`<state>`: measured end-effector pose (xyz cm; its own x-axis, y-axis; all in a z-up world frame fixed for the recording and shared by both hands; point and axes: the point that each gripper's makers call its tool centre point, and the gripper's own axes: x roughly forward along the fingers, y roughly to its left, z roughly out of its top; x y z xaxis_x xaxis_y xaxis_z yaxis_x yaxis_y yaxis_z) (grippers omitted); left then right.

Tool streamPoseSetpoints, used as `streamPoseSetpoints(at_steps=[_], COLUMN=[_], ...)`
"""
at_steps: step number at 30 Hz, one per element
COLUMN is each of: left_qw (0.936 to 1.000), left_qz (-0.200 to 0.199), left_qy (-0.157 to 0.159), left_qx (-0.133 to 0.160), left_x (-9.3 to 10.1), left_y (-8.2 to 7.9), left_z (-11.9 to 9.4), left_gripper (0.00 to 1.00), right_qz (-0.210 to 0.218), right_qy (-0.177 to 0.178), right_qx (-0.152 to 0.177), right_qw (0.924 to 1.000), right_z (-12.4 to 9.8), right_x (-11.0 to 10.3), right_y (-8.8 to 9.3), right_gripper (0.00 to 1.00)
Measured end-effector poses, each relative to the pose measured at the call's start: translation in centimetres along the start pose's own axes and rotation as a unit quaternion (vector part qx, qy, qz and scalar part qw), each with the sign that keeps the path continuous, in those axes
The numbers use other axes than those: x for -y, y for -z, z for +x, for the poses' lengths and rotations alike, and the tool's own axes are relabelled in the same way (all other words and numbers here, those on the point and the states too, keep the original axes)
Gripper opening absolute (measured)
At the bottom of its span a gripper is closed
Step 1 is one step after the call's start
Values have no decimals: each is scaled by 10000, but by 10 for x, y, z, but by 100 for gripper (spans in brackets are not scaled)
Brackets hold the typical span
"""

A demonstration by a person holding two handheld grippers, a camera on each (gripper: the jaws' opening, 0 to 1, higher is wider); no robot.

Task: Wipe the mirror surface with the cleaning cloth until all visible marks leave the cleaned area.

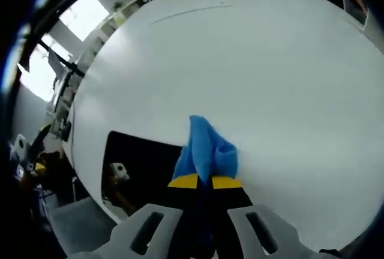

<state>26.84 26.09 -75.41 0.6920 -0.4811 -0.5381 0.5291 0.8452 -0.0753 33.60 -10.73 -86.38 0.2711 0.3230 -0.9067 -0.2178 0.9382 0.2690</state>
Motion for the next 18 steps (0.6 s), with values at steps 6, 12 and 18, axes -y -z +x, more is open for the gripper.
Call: streamPoseSetpoints(at_steps=[6,12,18], left_qw=[10000,9999,9998], left_qz=[55,128,135], left_qy=[61,100,132], left_qx=[-8,-25,-46], left_x=[0,-1,-1], left_y=[-3,-4,-1], left_z=[5,8,7], left_gripper=[99,99,99], right_qz=[-69,-259,-365], right_qy=[-81,-95,-159], right_qx=[-42,-95,-156], right_qw=[9999,9996,9991], right_z=[11,21,33], right_x=[-25,-48,-77], right_y=[-5,-10,-14], right_gripper=[0,0,0])
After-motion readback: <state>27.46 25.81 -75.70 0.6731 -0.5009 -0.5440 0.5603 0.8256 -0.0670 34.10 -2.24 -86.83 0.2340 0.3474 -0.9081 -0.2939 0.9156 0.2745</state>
